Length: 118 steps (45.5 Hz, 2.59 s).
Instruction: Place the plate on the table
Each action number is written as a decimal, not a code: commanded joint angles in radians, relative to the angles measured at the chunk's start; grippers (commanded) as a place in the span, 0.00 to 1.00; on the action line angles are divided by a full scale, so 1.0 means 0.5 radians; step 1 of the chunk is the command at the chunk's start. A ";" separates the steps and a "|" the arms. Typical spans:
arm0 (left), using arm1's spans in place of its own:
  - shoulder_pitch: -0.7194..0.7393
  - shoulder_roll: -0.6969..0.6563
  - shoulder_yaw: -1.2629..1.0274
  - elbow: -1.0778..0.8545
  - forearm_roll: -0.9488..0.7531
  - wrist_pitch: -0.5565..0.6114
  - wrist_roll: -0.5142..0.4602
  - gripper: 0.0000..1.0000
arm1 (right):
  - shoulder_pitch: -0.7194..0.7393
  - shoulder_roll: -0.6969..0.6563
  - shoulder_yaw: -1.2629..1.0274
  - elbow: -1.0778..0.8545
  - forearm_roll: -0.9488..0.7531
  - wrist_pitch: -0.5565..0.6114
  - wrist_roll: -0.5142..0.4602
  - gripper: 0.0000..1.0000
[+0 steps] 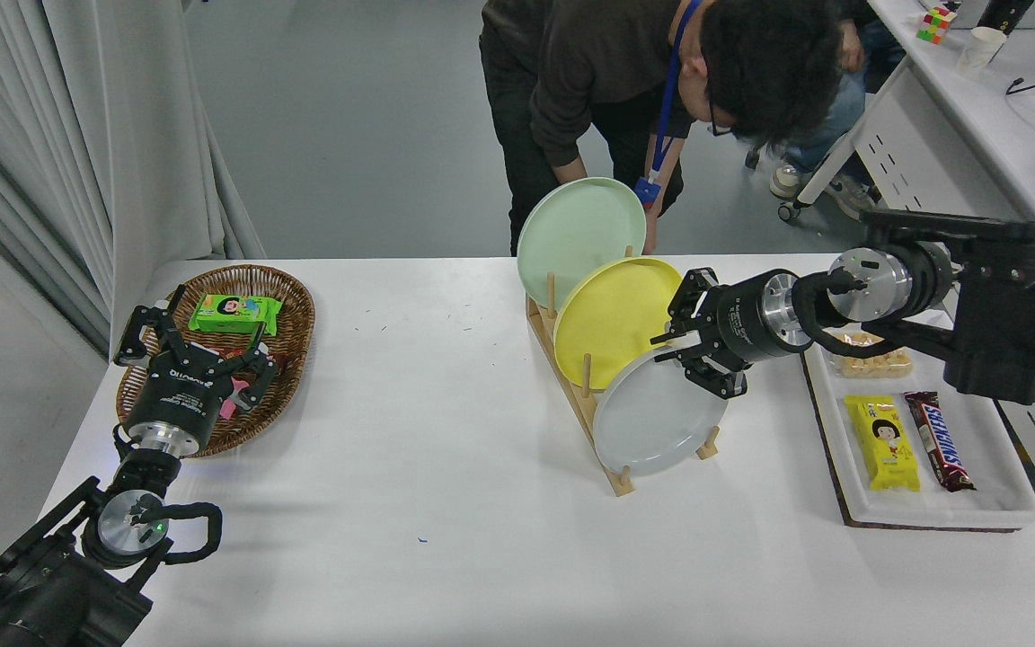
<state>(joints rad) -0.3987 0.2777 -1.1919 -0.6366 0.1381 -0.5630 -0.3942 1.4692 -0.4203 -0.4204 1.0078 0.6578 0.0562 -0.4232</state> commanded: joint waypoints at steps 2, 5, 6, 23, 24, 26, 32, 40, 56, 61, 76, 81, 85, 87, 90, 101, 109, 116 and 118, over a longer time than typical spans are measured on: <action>0.000 0.000 0.000 0.000 0.000 0.000 0.000 0.98 | -0.002 -0.003 0.000 0.003 0.001 0.023 -0.004 0.16; 0.000 0.000 0.000 0.000 0.000 0.000 0.000 0.98 | 0.001 -0.003 0.000 0.006 0.001 0.026 -0.007 0.16; 0.000 0.000 0.000 0.000 0.000 0.000 0.000 0.98 | 0.001 -0.003 0.000 0.006 -0.002 0.026 -0.007 0.16; 0.000 0.000 0.000 0.000 0.000 0.000 0.000 0.98 | 0.001 -0.003 -0.003 0.012 0.001 0.026 -0.007 0.15; 0.000 0.000 0.000 0.000 0.000 0.000 0.000 0.98 | 0.001 -0.003 0.000 0.012 -0.002 0.026 -0.007 0.15; 0.000 0.000 0.000 0.000 0.000 0.000 0.000 0.98 | 0.001 -0.003 0.000 0.012 0.001 0.026 -0.007 0.14; 0.000 0.000 0.000 0.000 0.000 0.000 0.000 0.98 | 0.001 -0.006 0.000 0.012 -0.002 0.029 -0.007 0.14; 0.000 0.000 0.000 0.000 0.000 0.000 0.000 0.98 | 0.004 -0.009 0.000 0.009 0.001 0.029 -0.007 0.14; 0.003 0.000 0.000 0.000 0.000 0.000 0.000 0.98 | 0.007 -0.009 0.000 0.009 0.001 0.029 -0.007 0.11; 0.000 0.000 0.000 0.000 0.000 0.000 0.000 0.98 | 0.007 -0.009 0.000 0.009 0.001 0.029 -0.013 0.09; 0.000 0.000 0.000 0.000 0.000 0.000 0.000 0.98 | 0.010 -0.009 0.000 0.009 0.001 0.029 -0.019 0.08; 0.000 0.000 0.000 0.000 0.000 0.000 0.000 0.98 | 0.013 -0.009 0.000 0.009 0.001 0.029 -0.019 0.08; 0.000 0.000 0.000 0.000 0.000 0.000 0.000 0.98 | 0.013 -0.012 0.003 0.009 0.001 0.038 -0.019 0.08; 0.000 0.000 0.000 0.000 0.000 0.000 0.000 0.98 | 0.016 -0.012 0.003 0.006 0.001 0.056 -0.019 0.08; 0.000 0.000 0.000 0.000 0.000 0.000 0.000 0.98 | 0.019 -0.012 0.003 0.006 0.001 0.069 -0.019 0.08; 0.000 0.000 0.000 0.000 0.000 0.000 0.000 0.98 | 0.019 -0.015 0.003 0.003 0.001 0.072 -0.028 0.06; 0.000 0.000 0.000 0.000 0.000 0.000 0.000 0.98 | 0.016 -0.015 0.003 0.000 0.001 0.072 -0.028 0.06; 0.000 0.000 0.000 0.000 0.003 0.000 0.000 0.98 | 0.022 -0.015 0.006 -0.012 0.001 0.072 -0.028 0.06; 0.000 0.000 0.000 0.000 0.000 0.000 0.000 0.98 | 0.025 -0.018 0.009 -0.015 0.001 0.072 -0.028 0.06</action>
<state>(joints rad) -0.3986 0.2776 -1.1919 -0.6366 0.1381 -0.5630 -0.3942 1.4781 -0.4278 -0.4183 1.0067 0.6581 0.0912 -0.4367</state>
